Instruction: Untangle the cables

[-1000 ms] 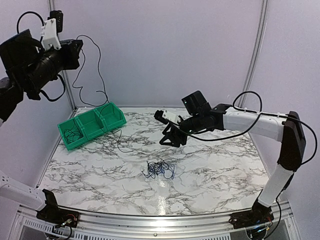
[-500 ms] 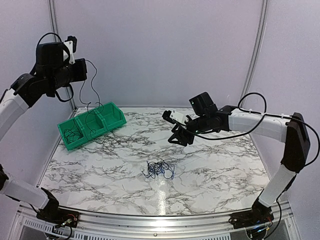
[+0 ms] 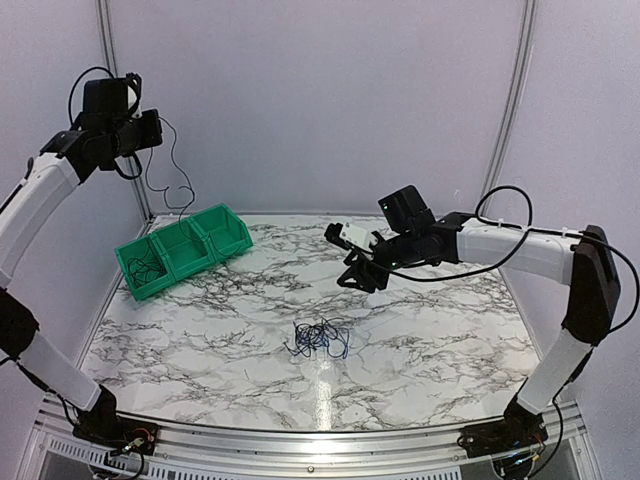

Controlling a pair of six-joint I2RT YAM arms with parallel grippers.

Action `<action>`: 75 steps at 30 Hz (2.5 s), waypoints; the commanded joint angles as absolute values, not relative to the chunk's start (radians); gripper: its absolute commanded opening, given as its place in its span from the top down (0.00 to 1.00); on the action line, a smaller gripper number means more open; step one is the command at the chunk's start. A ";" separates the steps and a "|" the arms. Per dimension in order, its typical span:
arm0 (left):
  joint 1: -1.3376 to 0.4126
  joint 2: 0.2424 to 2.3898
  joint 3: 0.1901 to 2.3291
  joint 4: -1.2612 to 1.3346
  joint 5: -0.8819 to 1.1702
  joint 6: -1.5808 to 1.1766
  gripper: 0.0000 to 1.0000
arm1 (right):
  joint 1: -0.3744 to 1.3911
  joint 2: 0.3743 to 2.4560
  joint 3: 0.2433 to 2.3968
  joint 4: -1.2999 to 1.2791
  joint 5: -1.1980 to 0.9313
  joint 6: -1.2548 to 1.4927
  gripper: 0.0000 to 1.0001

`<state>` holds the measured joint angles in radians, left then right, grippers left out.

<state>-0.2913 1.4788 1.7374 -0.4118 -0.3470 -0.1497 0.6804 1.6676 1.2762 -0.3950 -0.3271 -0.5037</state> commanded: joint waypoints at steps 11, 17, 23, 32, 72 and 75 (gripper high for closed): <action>-0.210 1.595 1.928 -0.321 -0.196 -0.149 1.00 | 0.676 1.661 1.268 -0.368 -0.313 -0.517 0.43; -0.210 1.590 1.999 -0.314 -0.192 -0.127 1.00 | 0.675 1.683 1.271 -0.373 -0.320 -0.515 0.43; -0.209 1.562 1.996 -0.325 -0.215 -0.109 1.00 | 0.675 1.698 1.272 -0.374 -0.321 -0.515 0.43; -0.196 1.559 1.919 -0.328 -0.259 -0.061 1.00 | 0.675 1.710 1.277 -0.380 -0.329 -0.514 0.43; -0.150 1.783 1.459 -0.124 -0.178 -0.167 1.00 | 0.676 1.764 1.285 -0.397 -0.336 -0.523 0.43; -0.150 1.788 1.434 -0.157 -0.274 -0.175 1.00 | 0.676 1.767 1.285 -0.399 -0.336 -0.526 0.43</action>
<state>-0.1551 1.7729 1.4647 -0.1566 -0.1661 -0.1581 0.6804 1.7550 1.2705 -0.3908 -0.3305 -0.5106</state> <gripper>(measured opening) 0.015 0.571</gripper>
